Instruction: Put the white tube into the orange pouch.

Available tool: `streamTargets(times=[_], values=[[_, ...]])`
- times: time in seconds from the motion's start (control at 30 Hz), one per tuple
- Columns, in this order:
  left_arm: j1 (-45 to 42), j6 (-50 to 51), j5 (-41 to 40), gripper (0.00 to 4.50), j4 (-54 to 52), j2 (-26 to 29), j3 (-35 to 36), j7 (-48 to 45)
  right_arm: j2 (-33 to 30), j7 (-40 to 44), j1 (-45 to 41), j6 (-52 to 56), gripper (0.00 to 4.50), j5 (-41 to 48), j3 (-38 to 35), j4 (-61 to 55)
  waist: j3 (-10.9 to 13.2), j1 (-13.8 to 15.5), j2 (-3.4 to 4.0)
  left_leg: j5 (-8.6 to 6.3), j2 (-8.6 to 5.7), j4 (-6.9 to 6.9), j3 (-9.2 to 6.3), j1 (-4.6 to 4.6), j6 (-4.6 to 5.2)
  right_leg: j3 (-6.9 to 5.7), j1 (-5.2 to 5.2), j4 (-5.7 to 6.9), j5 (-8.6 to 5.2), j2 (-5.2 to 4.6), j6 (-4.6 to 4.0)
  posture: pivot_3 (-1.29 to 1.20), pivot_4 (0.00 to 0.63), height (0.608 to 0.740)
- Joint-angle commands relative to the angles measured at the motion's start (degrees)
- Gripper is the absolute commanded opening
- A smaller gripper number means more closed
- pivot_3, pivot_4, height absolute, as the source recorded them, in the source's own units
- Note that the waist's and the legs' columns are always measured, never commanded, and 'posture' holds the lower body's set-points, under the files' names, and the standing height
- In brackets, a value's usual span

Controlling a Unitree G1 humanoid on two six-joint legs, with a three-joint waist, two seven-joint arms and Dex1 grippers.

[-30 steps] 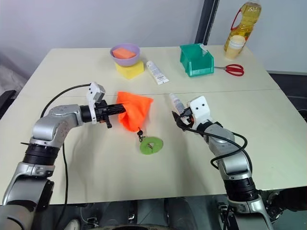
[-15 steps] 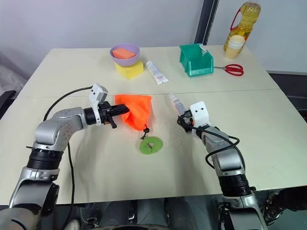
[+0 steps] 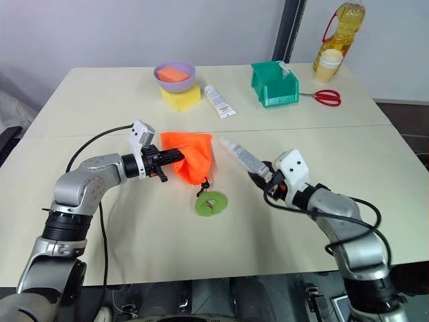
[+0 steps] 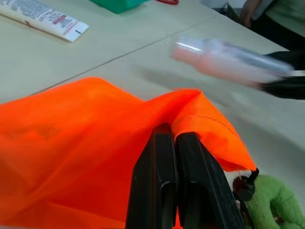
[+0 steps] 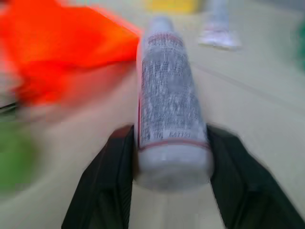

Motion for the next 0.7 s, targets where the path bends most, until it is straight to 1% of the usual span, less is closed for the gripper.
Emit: streamTargets(times=[0.03,0.13,0.37,0.7], values=[[-1.52,-0.17,-0.21,0.0,-0.67,-0.49,-0.24,-0.43,-1.51,3.95,1.95,3.81,2.14,10.14,-3.03,-8.42,0.0,-0.07,0.0,0.0,0.0,0.0,0.0,0.02,0.0,0.01,0.01,0.01,0.0,0.0,0.0,0.0,0.15,0.731],[-2.07,0.18,-0.35,0.0,-0.41,-0.97,-0.73,-0.79,-1.9,4.28,3.38,6.22,2.14,12.81,-0.34,-10.91,0.0,-0.12,0.0,0.0,0.01,0.01,-0.01,0.03,0.0,0.01,0.01,0.0,0.0,0.02,-0.01,0.0,0.15,0.731],[-2.89,1.03,-0.53,0.0,-0.65,-1.37,-0.96,-1.41,0.06,-0.89,2.59,6.13,2.14,8.51,5.48,-8.38,0.0,-0.02,0.0,0.0,0.0,0.03,-0.01,0.01,0.0,0.01,0.01,-0.01,-0.01,0.0,-0.02,0.0,0.15,0.731],[-1.99,1.49,-0.36,0.0,-2.35,-0.13,-1.82,-3.4,1.58,-4.28,1.31,3.27,2.14,3.47,7.28,-3.27,0.0,0.0,0.0,0.0,-0.01,0.04,-0.01,0.0,0.0,0.01,0.01,-0.02,-0.02,0.0,-0.03,0.0,0.15,0.731]])
